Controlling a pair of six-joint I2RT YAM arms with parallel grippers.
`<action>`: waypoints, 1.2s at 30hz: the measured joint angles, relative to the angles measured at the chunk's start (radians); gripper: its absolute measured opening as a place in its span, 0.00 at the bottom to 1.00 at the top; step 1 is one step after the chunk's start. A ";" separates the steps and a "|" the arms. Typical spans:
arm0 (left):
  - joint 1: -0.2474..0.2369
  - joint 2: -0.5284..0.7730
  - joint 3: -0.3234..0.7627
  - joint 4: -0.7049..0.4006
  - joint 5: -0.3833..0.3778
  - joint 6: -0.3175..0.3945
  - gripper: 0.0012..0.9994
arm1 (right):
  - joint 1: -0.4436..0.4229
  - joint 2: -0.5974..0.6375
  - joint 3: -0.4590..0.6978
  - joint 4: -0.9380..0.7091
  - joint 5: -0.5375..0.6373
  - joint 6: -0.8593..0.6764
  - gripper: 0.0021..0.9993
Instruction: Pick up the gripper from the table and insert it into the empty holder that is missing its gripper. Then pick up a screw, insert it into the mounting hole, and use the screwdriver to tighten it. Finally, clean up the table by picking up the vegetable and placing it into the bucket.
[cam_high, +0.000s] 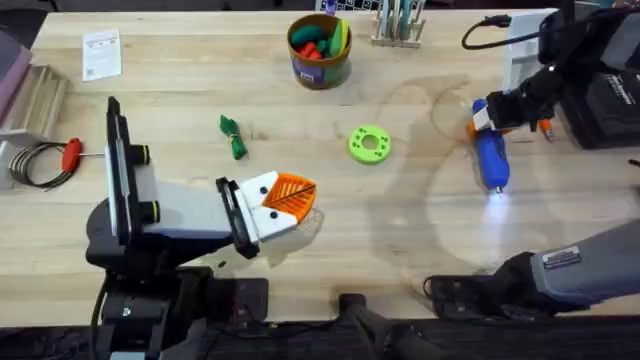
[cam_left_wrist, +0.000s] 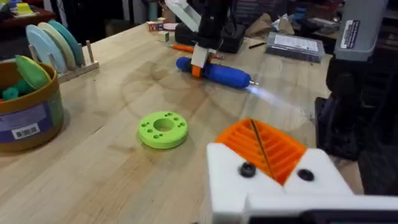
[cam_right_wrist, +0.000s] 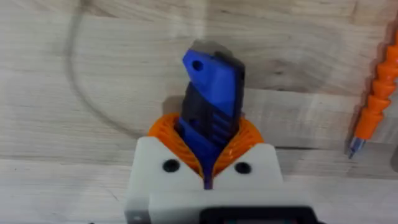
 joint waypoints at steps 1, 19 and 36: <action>0.000 0.000 0.000 0.000 0.000 0.000 0.00 | 0.000 0.000 0.002 -0.003 -0.003 0.000 0.02; 0.000 0.000 0.000 0.000 0.000 0.000 0.00 | 0.126 -0.351 0.246 -0.048 -0.139 0.075 0.02; 0.000 0.000 0.000 0.000 0.000 0.000 0.00 | 0.339 -0.611 0.295 0.156 -0.232 0.275 0.02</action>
